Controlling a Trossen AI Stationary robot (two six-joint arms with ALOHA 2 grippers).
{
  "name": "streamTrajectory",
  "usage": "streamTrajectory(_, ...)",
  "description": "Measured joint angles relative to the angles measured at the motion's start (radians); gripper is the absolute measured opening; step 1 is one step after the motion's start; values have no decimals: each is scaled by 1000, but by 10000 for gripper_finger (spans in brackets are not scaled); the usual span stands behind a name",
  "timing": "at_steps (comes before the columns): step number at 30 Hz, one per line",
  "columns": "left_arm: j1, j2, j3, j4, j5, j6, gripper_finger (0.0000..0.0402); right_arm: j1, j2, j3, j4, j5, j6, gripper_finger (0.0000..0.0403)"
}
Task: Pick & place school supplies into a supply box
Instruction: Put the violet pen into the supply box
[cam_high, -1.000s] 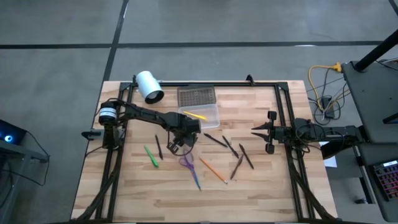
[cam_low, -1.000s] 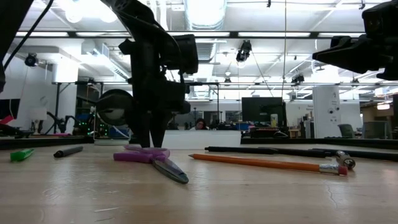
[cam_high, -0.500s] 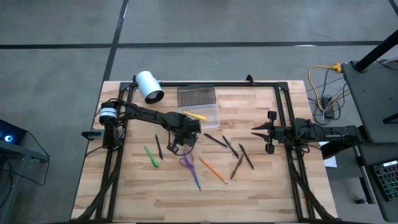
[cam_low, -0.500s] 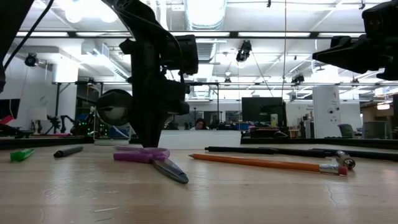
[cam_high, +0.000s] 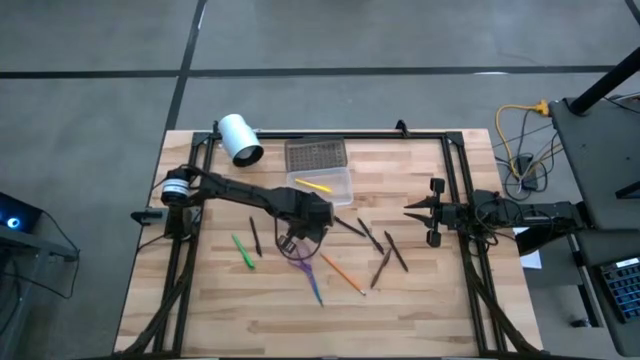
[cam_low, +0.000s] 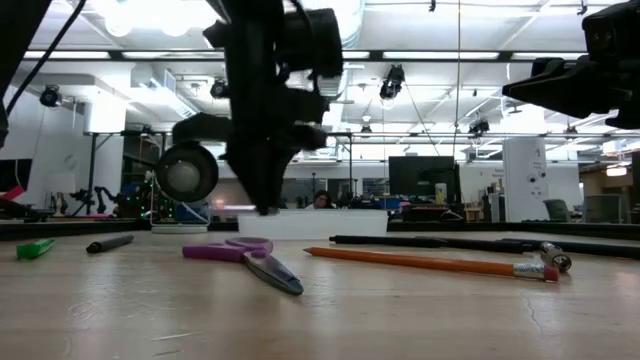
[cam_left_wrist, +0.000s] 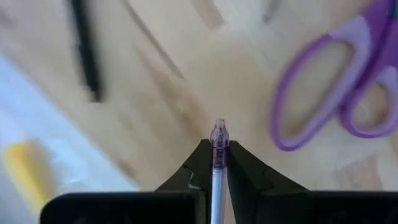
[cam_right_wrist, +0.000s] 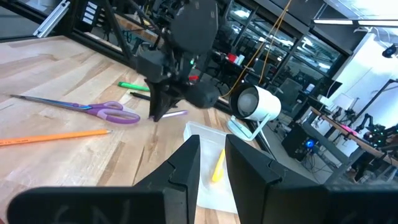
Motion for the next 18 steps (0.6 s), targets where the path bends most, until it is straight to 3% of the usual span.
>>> streamTrajectory(5, -9, 0, 35, 26, -169, 5, 12, 0, 0, 0, 0, 0, 0, 68)
streamTrajectory(13, 9, 2, -6, 274, -188, 140, 12, 0, 0, 0, 0, 0, 0, 68)
streamTrajectory(18, 20, 26, -7, 394, -313, 163, 16, 0, 0, 0, 0, 0, 0, 68)
